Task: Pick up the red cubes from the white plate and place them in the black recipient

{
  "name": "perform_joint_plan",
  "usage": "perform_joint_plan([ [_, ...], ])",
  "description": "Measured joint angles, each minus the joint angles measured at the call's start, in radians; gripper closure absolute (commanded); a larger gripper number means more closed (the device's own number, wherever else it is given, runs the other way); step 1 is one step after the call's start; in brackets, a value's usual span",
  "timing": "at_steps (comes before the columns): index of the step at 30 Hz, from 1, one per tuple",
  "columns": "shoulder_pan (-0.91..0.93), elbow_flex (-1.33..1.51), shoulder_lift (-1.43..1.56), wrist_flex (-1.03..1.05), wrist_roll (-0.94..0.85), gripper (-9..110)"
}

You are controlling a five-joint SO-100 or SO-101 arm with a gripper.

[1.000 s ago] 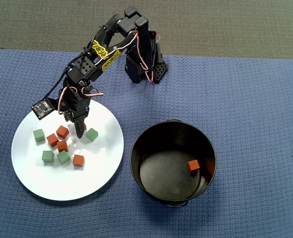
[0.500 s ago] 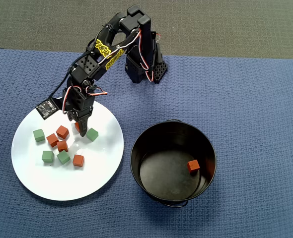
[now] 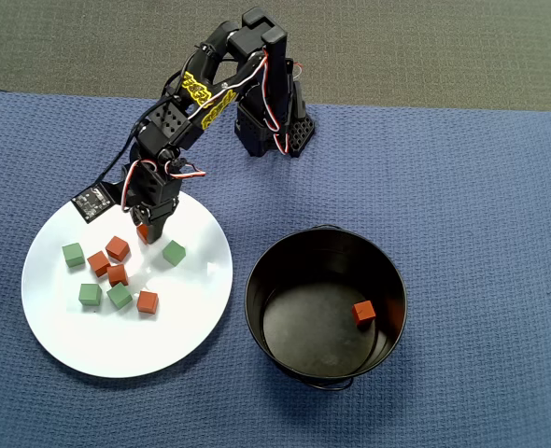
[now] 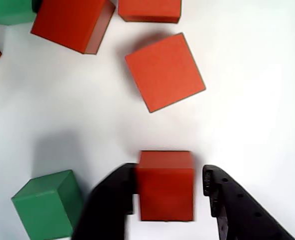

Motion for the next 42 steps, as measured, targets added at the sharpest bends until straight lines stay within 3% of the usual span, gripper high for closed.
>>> perform_joint_plan([
  [7, -0.006, -0.026, 0.000, 0.005, 0.074, 101],
  [13, -0.077, -0.282, 0.031, 0.245, 0.239, 102],
  [22, -0.341, -0.626, 0.143, 0.561, 0.701, 102],
  [27, -0.571, -0.591, 0.238, 0.571, 1.002, 102],
  [32, -0.781, -0.407, 0.337, 0.434, 1.296, 102],
  [36, -0.897, -0.253, 0.390, 0.339, 1.413, 73],
  [42, -0.908, -0.261, 0.408, 0.347, 1.333, 68],
])
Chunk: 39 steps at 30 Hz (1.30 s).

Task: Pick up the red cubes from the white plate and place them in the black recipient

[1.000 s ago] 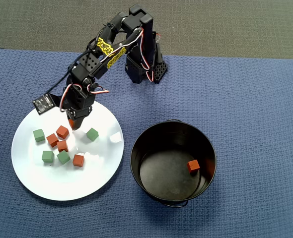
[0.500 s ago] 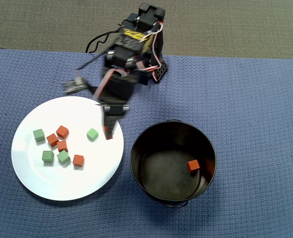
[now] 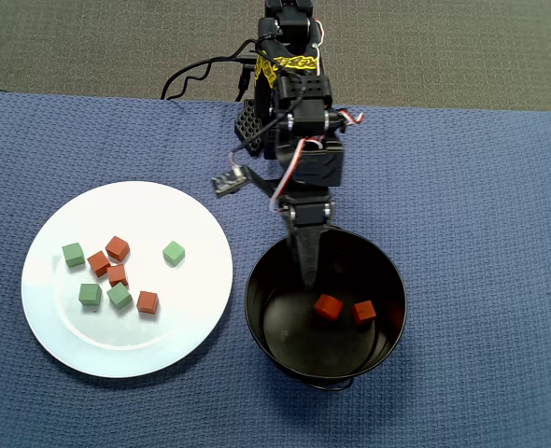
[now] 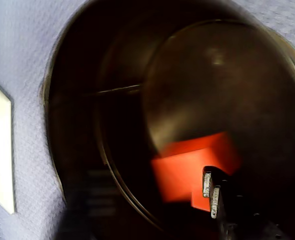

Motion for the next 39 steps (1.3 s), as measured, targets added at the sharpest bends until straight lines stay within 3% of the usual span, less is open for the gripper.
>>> perform_joint_plan([
  [8, 0.339, -0.115, -0.040, 0.057, -0.482, 76],
  [15, 0.678, -0.034, -0.169, -0.149, -1.043, 76],
  [20, 0.807, 0.026, -0.249, -0.259, -1.367, 77],
  [25, 0.859, 0.054, -0.290, -0.298, -1.517, 77],
  [39, 0.943, 0.115, -0.420, -0.454, -1.658, 77],
])
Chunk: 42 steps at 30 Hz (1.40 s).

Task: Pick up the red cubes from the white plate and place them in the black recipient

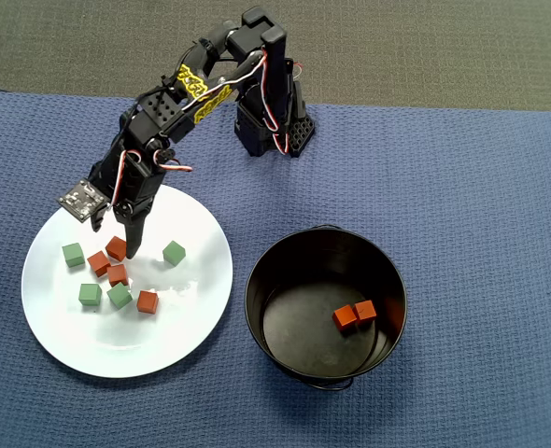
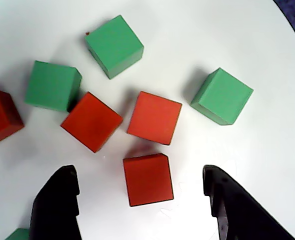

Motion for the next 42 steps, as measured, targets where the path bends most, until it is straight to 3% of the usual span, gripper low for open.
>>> perform_joint_plan([
  [16, 0.025, 0.061, -0.112, -0.152, -0.044, 81],
  [23, 0.025, 0.061, -0.133, -0.183, -0.044, 101],
  [33, 0.025, 0.061, -0.132, -0.210, 0.025, 101],
  [36, 0.005, 0.060, -0.077, -0.167, 0.078, 101],
  [42, -0.126, -0.021, 0.152, 0.114, 0.308, 101],
])
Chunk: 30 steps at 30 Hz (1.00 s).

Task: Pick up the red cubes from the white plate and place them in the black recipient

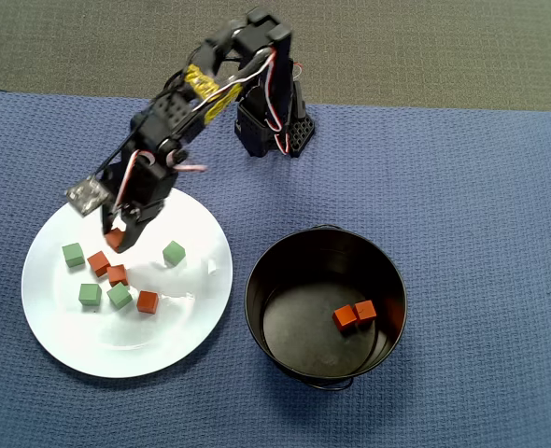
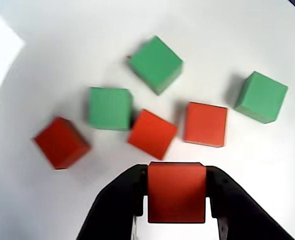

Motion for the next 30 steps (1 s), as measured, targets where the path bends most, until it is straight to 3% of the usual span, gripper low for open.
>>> perform_joint_plan([
  [8, -0.293, -0.135, 0.302, 0.298, 0.611, 102],
  [13, -0.534, -0.146, 0.373, 0.347, 1.008, 102],
  [17, -0.706, -0.110, 0.382, 0.307, 1.218, 102],
  [18, -0.742, -0.089, 0.382, 0.288, 1.239, 100],
  [21, -0.831, -0.028, 0.379, 0.250, 1.252, 68],
  [22, -0.859, -0.011, 0.376, 0.247, 1.236, 65],
  [26, -0.891, 0.009, 0.374, 0.247, 1.152, 64],
  [30, -0.770, -0.043, 0.350, 0.273, 1.055, 72],
])
